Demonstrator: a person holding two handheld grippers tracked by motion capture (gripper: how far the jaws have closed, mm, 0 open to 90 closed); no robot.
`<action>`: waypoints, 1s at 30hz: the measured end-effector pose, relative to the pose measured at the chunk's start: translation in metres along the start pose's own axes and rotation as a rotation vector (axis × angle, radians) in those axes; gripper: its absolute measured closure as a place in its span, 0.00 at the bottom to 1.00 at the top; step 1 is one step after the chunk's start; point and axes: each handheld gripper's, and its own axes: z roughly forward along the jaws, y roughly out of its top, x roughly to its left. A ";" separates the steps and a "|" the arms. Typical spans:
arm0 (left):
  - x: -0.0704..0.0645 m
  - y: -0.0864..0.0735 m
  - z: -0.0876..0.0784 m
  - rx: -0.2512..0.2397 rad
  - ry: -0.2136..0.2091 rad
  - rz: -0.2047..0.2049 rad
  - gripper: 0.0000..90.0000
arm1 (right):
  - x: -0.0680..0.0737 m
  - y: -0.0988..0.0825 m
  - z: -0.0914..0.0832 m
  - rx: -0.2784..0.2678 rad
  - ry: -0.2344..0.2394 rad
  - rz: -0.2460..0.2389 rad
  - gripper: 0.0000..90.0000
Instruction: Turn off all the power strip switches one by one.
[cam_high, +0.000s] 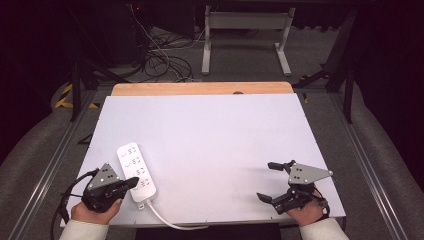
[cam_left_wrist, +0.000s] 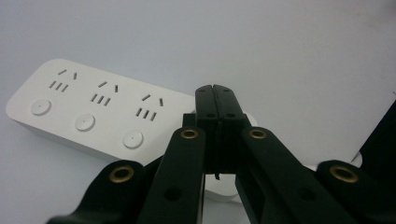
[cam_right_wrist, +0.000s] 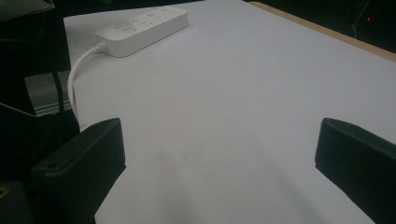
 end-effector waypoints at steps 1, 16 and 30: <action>-0.001 0.000 -0.001 -0.004 0.003 0.001 1.00 | 0.000 0.000 0.000 -0.002 0.000 0.001 0.02; 0.010 -0.003 -0.019 -0.257 0.014 -0.038 0.64 | 0.001 0.000 0.000 0.000 -0.002 -0.001 0.02; 0.046 -0.037 -0.005 -0.271 0.052 0.030 0.33 | 0.000 0.000 -0.001 -0.002 -0.003 0.003 0.02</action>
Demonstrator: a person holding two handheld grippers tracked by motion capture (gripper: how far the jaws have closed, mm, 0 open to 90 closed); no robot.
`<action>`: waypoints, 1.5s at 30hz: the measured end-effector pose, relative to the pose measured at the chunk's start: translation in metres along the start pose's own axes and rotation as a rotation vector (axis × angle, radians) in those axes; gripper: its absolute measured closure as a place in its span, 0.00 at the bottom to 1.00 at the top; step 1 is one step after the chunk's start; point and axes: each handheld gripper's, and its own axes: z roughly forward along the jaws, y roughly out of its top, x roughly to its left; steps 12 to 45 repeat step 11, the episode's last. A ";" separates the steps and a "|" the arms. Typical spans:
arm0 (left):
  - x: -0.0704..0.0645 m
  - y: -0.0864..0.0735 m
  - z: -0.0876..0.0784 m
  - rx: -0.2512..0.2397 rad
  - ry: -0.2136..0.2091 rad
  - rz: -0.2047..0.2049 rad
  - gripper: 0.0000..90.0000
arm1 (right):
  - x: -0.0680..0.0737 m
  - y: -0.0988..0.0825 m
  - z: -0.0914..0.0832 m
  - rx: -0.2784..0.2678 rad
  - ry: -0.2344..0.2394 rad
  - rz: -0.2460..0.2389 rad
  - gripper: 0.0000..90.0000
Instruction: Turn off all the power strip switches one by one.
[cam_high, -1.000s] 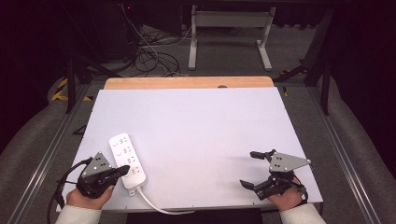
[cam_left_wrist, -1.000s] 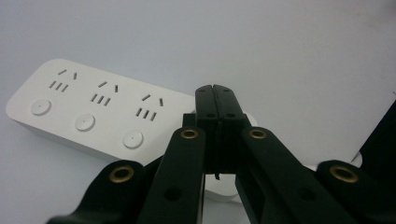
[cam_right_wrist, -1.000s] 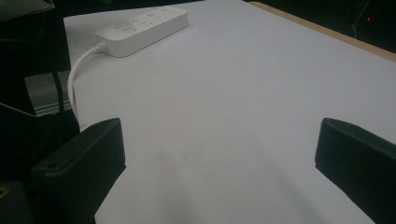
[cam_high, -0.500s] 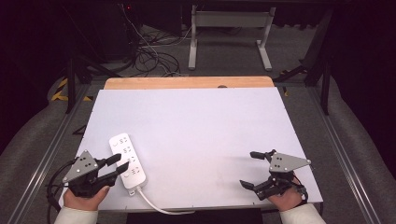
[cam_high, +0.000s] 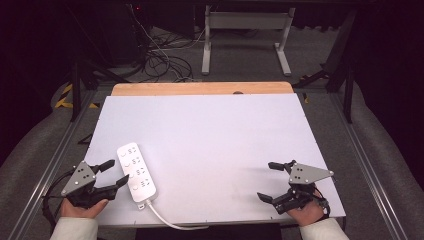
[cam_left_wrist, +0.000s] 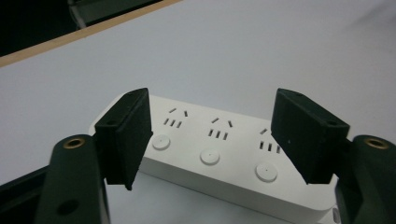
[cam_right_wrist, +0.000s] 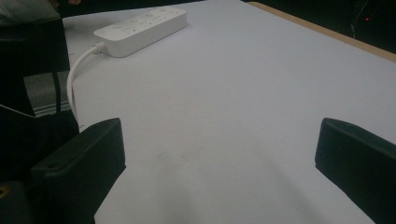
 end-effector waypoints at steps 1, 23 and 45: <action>0.001 -0.001 -0.001 -0.006 -0.003 -0.002 0.31 | 0.000 0.000 0.000 0.000 0.000 0.001 0.02; 0.000 -0.009 0.002 0.030 -0.005 -0.105 0.27 | -0.001 -0.001 -0.001 0.000 -0.006 0.006 0.02; 0.000 -0.009 0.002 0.030 -0.005 -0.105 0.27 | -0.001 -0.001 -0.001 0.000 -0.006 0.006 0.02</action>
